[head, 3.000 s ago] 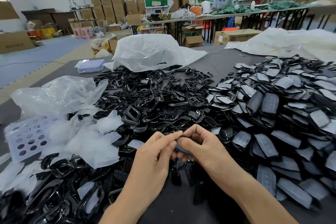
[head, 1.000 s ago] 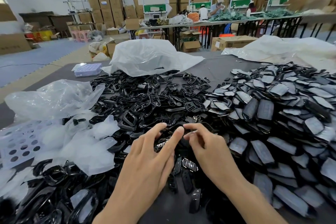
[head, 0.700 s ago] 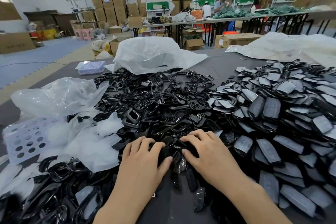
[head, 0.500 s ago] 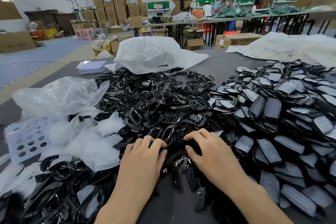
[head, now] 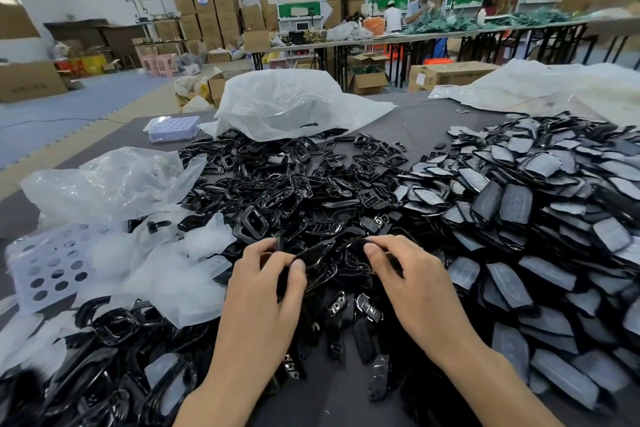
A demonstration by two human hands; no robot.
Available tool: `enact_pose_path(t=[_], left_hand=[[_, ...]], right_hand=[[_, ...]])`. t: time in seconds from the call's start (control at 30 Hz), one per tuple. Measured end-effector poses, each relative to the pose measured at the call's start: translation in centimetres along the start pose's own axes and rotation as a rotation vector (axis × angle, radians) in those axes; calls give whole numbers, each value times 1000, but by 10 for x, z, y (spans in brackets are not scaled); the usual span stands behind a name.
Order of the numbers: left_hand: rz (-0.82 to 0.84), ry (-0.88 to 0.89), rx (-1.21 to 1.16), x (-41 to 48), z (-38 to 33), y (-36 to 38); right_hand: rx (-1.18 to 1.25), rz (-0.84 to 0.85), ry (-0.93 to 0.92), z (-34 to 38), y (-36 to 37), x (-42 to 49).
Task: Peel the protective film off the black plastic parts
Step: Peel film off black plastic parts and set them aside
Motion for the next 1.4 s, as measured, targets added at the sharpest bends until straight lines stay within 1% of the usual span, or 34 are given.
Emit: enact_pose_path(t=[0.1,0.17,0.27,0.3,0.4,0.43,0.47,0.57,0.67,0.7,0.87,1.03,1.13,1.2,1.23,1.33,1.4], left_hand=[[-13,-19,-60,1,0,-4],[-41,-35,-78,2,-2,-7],[-95,-52,-173,2,-5,-12],[-108,-60,-213,2,-5,-14],[-105,-95,-413,3,-6,-17],[-98,-109,-498,3,-6,-18],[-89,-124,-567,3,-6,-19],[-60,-160,-667,5,-3,-21],[-66,-169,-731,6,-4,-22],[-64,-164,-741,6,-5,-21],[-58,-147,-772,5,-6,-21],[-54,-118,-797,5,-5,-22],[-67,-79,-649,4,-6,-18],[-60,-20,-494,1,-12,-12],[-49,19,-396,0,-15,-9],[3,118,-149,-2,-20,-4],[33,152,-50,-2,-20,-1]], right_hand=[[-96,57,11,2,4,-1],[-158,61,-24,8,5,0],[-240,65,-96,19,8,13],[-298,111,-115,23,12,19],[-462,333,-159,26,34,35],[-500,384,-159,25,40,38],[-526,396,-162,24,44,39],[-553,315,-186,23,46,36],[-527,236,-206,23,42,33],[-465,209,-201,24,40,32],[79,62,-77,27,25,26],[484,34,17,29,21,22],[840,79,80,32,26,23],[1084,116,106,36,33,23],[1167,122,117,37,36,23],[1311,107,145,37,40,23],[1306,99,149,35,39,23]])
Point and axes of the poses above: each hand's wrist, its own x-axis towards the middle knuckle, its own y-axis out of the palm, z = x × y, the point moved 3 cm from there along x, towards the middle knuckle, and after that the axes turned 15 degrees about z, right-handed, at the moved point
